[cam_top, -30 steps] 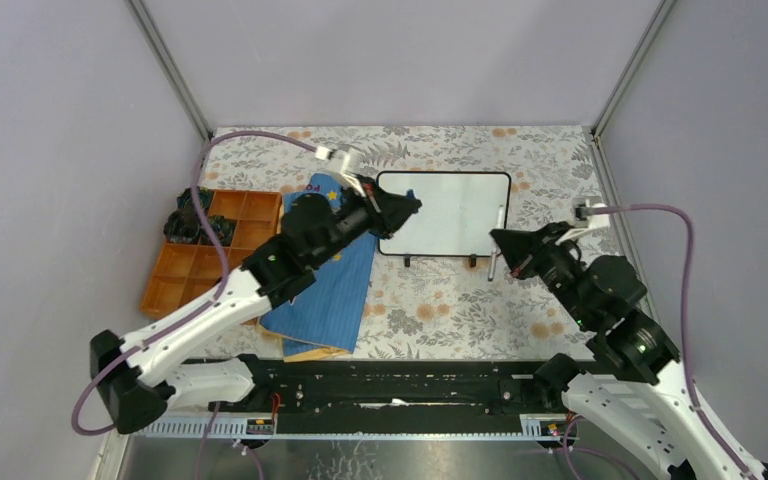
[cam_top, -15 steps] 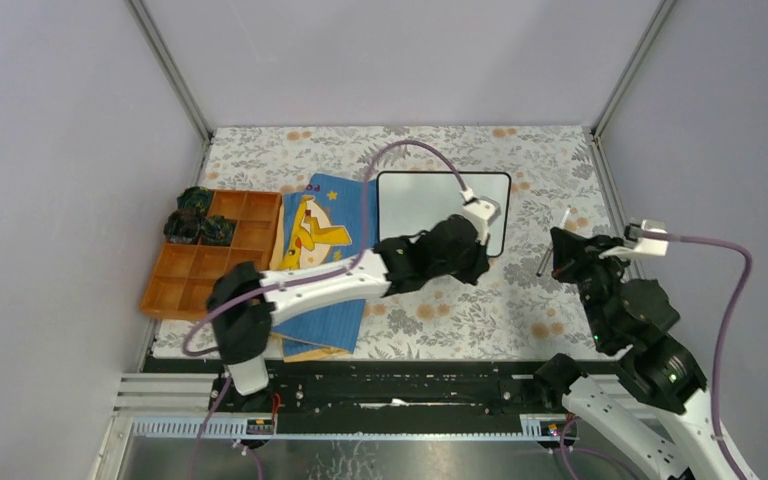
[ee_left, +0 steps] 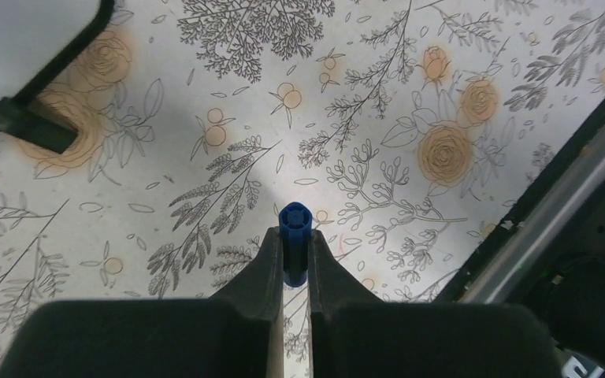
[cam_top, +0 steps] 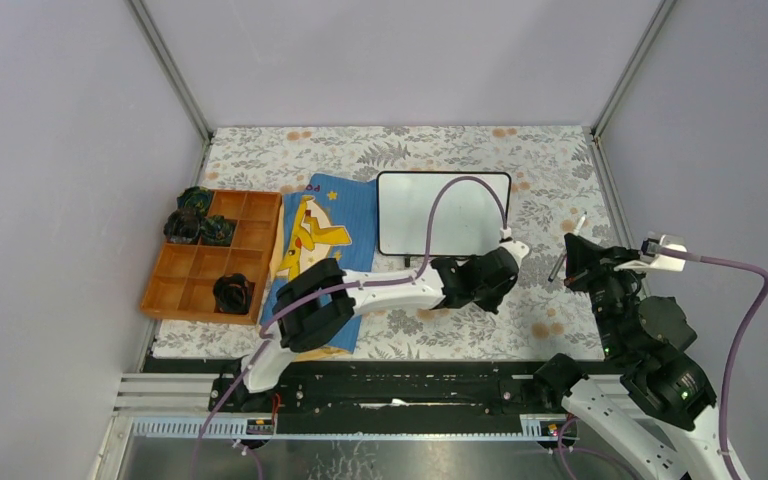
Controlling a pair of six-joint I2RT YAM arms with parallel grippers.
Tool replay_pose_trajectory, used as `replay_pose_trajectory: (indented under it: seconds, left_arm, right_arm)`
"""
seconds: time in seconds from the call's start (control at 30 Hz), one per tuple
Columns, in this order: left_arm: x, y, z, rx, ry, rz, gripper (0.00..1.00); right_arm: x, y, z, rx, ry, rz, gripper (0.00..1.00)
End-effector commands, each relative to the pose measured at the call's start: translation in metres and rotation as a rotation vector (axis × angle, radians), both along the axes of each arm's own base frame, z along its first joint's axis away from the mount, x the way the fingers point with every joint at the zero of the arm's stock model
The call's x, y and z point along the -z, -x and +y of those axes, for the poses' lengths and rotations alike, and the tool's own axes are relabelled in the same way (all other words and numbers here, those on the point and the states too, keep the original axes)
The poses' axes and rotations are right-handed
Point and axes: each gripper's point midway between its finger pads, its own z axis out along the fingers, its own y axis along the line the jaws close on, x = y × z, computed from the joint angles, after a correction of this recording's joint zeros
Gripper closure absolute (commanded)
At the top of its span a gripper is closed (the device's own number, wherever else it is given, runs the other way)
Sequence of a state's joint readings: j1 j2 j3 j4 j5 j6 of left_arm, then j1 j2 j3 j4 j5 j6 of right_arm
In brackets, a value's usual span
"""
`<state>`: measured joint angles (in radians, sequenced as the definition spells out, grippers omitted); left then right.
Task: Write a sentence on the whiteboard
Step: Place the pen cap at the center of the board.
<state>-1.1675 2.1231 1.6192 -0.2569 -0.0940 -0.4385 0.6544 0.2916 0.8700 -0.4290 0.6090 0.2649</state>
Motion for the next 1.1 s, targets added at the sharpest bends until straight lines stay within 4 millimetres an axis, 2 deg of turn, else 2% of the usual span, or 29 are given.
replay_pose_trajectory:
  seconds: [0.0,0.27,0.43,0.57,0.77,1.07]
  left_arm:
    - [0.002,-0.003,-0.012,0.023,-0.019,-0.033,1.0]
    - [0.022,-0.013,-0.043,0.025,-0.033,-0.05,1.0]
    - [0.04,-0.02,-0.044,-0.003,-0.073,-0.057,1.0]
    - [0.045,-0.023,-0.045,-0.013,-0.088,-0.067,1.0]
    - [0.047,-0.025,-0.044,-0.016,-0.098,-0.074,0.88]
    - [0.05,-0.023,-0.043,-0.009,-0.104,-0.062,0.77]
  right_arm:
    - [-0.009,-0.002,-0.004,0.027,-0.01,-0.04,1.0]
    - [-0.018,0.003,-0.01,0.033,0.012,-0.063,1.0]
    - [-0.021,0.007,-0.015,0.04,0.014,-0.075,1.0]
    - [-0.024,0.009,-0.016,0.041,0.009,-0.087,1.0]
    - [-0.026,0.009,-0.017,0.041,0.016,-0.089,1.0]
    - [-0.024,0.009,-0.017,0.044,0.02,-0.085,1.0]
